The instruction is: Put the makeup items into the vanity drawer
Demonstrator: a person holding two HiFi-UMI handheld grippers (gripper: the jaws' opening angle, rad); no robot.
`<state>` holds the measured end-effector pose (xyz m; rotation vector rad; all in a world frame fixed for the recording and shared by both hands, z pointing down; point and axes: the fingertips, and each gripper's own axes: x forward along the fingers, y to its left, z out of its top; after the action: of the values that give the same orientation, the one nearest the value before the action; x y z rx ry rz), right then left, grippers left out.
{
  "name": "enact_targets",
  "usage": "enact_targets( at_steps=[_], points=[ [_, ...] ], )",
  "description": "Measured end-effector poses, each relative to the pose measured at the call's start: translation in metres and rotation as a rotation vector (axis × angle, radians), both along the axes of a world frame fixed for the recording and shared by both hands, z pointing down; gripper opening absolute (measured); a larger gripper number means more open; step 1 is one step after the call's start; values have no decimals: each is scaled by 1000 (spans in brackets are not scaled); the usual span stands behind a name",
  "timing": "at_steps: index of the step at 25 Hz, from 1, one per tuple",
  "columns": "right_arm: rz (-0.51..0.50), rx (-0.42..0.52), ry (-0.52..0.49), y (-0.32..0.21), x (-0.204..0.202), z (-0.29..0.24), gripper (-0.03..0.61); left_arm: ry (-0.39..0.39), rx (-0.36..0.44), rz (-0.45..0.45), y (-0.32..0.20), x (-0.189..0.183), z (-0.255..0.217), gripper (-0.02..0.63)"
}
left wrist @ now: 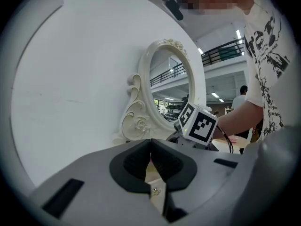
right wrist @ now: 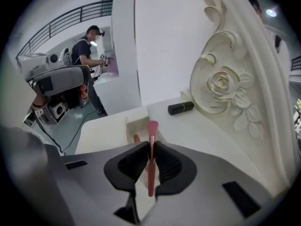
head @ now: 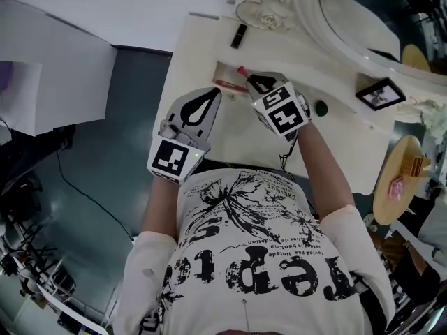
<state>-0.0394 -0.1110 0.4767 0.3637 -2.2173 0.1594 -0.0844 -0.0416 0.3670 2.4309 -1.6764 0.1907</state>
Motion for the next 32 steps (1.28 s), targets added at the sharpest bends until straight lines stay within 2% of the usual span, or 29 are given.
enact_targets(
  at_steps=[5, 8, 12, 15, 17, 21, 25, 32],
  points=[
    [-109, -24, 42, 8, -24, 17, 61, 13, -21, -52, 1, -15, 11, 14],
    [-119, -43, 33, 8, -34, 23, 61, 37, -1, -82, 0, -22, 14, 14],
    [-105, -29, -13, 3, -42, 24, 70, 18, -26, -85, -1, -25, 21, 14],
    [-83, -47, -47, 5, -43, 19, 221, 20, -17, -73, -1, -26, 17, 14],
    [-65, -54, -53, 7, -39, 15, 238, 10, -27, -51, -1, -24, 15, 14],
    [-13, -39, -58, 1, -20, 6, 253, 14, -4, -7, -10, -11, 5, 14],
    [80, -59, -92, -5, 8, -4, 258, 28, 20, 62, -21, 13, -2, 14],
    [269, -40, -78, -18, 95, -3, 258, 12, 1, 226, -40, 76, 3, 14]
  ],
)
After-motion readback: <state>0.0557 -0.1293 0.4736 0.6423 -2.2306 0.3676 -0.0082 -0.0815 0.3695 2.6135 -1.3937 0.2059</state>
